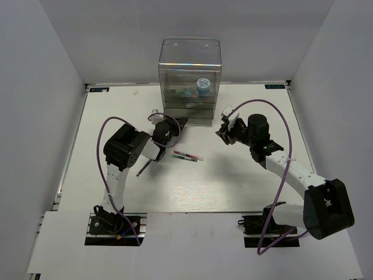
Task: Sort the stationery into containers
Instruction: Open the drawer in the storage box.
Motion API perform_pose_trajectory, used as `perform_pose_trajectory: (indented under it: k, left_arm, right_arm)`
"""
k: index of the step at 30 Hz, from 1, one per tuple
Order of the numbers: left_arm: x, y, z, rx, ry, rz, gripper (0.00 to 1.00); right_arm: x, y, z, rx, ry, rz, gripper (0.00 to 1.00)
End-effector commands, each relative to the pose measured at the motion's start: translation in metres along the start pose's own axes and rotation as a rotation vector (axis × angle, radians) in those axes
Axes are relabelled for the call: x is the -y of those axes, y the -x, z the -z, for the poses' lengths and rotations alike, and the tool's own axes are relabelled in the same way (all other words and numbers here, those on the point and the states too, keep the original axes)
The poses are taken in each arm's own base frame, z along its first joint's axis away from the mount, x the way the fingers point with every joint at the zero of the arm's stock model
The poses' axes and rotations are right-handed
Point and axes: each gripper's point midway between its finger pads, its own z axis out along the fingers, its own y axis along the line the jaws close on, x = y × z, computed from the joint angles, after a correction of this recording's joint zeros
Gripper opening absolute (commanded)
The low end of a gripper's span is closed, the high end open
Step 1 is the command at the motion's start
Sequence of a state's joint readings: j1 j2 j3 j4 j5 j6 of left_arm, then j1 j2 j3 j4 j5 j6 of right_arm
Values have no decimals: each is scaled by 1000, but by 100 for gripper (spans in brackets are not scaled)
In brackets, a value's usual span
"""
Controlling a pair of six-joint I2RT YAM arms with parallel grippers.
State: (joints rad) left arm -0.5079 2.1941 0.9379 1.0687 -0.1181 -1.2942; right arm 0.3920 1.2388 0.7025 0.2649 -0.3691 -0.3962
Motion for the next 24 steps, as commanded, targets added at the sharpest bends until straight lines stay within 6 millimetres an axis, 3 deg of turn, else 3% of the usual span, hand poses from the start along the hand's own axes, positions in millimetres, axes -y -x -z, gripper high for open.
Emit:
perform_pose_trajectory:
  k: [1, 5, 9, 12, 13, 14, 17, 19, 20, 21, 24]
  left_arm:
    - [0, 0, 19, -16, 28, -42, 0]
    - [-3, -1, 24, -29, 54, -57, 0]
    - [2, -3, 21, -65, 38, -63, 38]
    - [3, -6, 22, -86, 41, -74, 51]
    - [13, -5, 24, -90, 19, -82, 53]
    - [11, -5, 24, -94, 30, -82, 55]
    - [32, -2, 31, -103, -10, -92, 58]
    - [25, -3, 44, -113, 19, -103, 58]
    - [43, -2, 51, -111, -15, -102, 59]
    - [36, -2, 61, -120, 10, -104, 59]
    - [53, 8, 83, -110, 7, -145, 59]
  right_arm:
    - [0, 9, 0, 48, 22, 16, 50]
    - [-6, 7, -3, 43, 47, 13, 57]
    - [-18, 2, -2, 38, 114, 19, 74]
    - [-33, -3, -2, 41, 199, 45, 74]
    - [-37, -3, -1, 48, 220, 62, 74]
    - [-49, -6, 1, 55, 281, 55, 73]
    - [-66, -14, 5, 57, 370, 90, 67]
    - [-76, -17, 7, 68, 426, 129, 59]
    - [-78, -20, 8, 58, 438, 127, 55]
    - [-82, -21, 7, 64, 460, 142, 44]
    - [-89, -27, 4, 35, 495, 150, 24]
